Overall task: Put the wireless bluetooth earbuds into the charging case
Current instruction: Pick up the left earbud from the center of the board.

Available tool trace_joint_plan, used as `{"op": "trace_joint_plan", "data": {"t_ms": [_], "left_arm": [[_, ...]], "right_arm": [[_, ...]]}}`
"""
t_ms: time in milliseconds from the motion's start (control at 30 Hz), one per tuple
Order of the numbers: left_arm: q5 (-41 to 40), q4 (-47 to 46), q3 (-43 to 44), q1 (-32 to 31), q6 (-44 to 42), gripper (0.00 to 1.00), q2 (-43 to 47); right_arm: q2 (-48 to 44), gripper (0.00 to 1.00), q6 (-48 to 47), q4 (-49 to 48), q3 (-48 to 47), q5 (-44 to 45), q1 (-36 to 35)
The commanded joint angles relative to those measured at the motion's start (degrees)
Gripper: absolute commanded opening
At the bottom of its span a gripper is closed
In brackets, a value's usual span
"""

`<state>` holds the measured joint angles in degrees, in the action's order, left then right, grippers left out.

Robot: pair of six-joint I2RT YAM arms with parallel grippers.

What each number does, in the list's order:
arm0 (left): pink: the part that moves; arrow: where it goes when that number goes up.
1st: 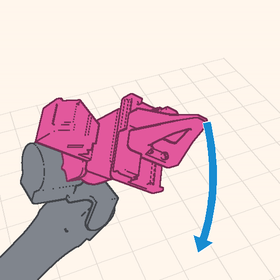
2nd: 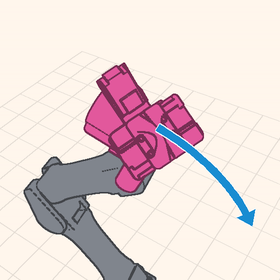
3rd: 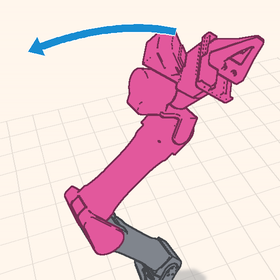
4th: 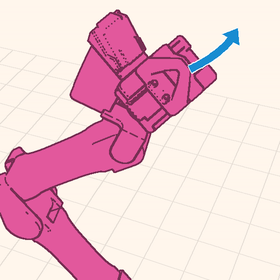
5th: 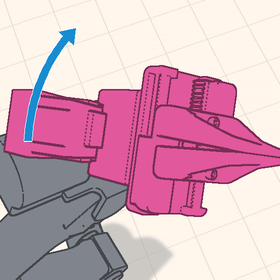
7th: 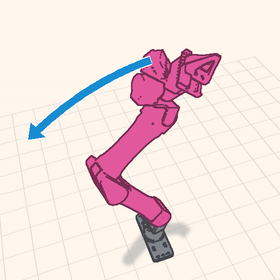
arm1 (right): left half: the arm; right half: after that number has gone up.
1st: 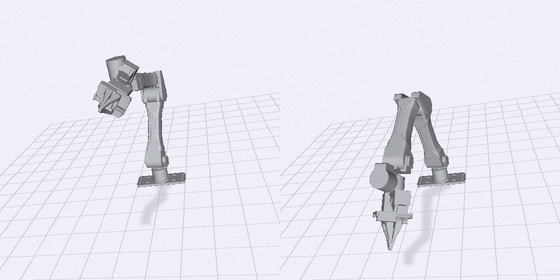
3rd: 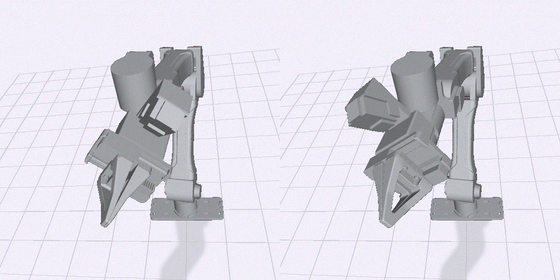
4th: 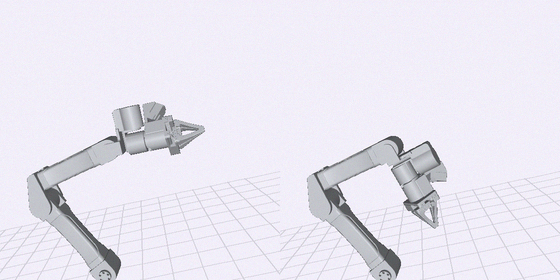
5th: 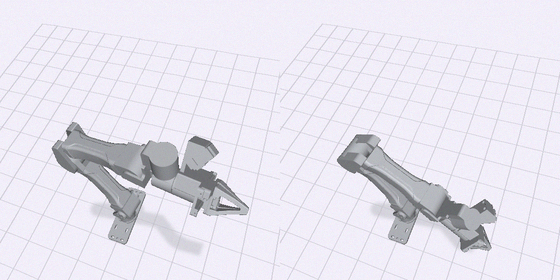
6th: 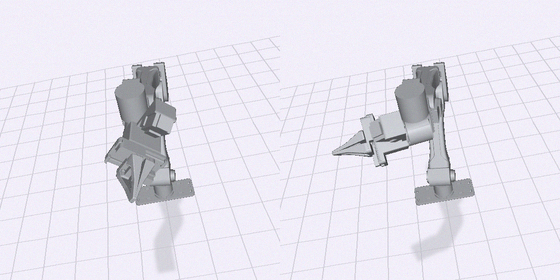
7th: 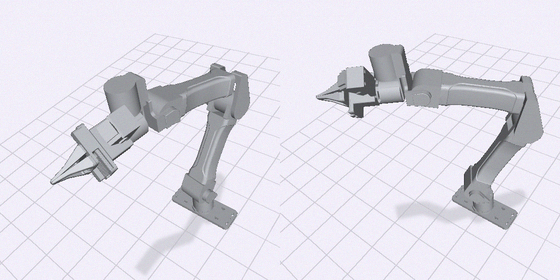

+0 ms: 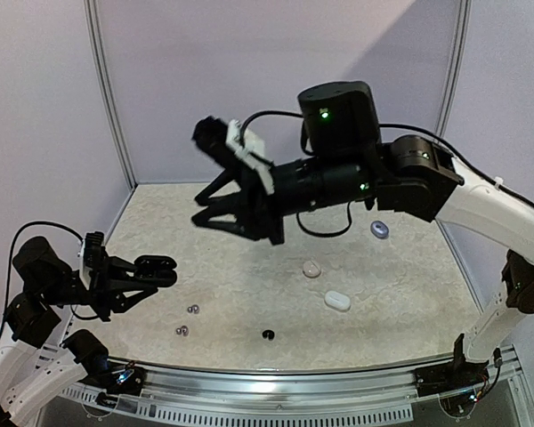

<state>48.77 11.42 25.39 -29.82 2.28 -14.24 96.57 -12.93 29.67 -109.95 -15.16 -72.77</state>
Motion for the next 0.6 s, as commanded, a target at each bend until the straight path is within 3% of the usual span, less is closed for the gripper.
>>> {"op": "trace_joint_plan", "data": {"t_ms": [0,133,267,567], "left_arm": [[-1.07,-0.56,-0.51,0.48,0.49,0.0,0.29],[-1.19,0.58,-0.22,1.2,-0.2,0.0,0.79],[-0.82,0.71,-0.32,1.65,-0.53,0.0,0.85],[-0.35,0.53,-0.76,1.68,-0.88,0.0,1.06]], "right_arm": [[1.8,0.28,12.47,1.56,8.59,2.6,10.07],[8.38,0.22,13.58,10.26,10.79,6.16,12.63],[17.55,0.21,11.06,18.47,9.23,4.28,12.58],[22.7,0.21,18.18,12.38,20.53,-0.85,12.02]]}}
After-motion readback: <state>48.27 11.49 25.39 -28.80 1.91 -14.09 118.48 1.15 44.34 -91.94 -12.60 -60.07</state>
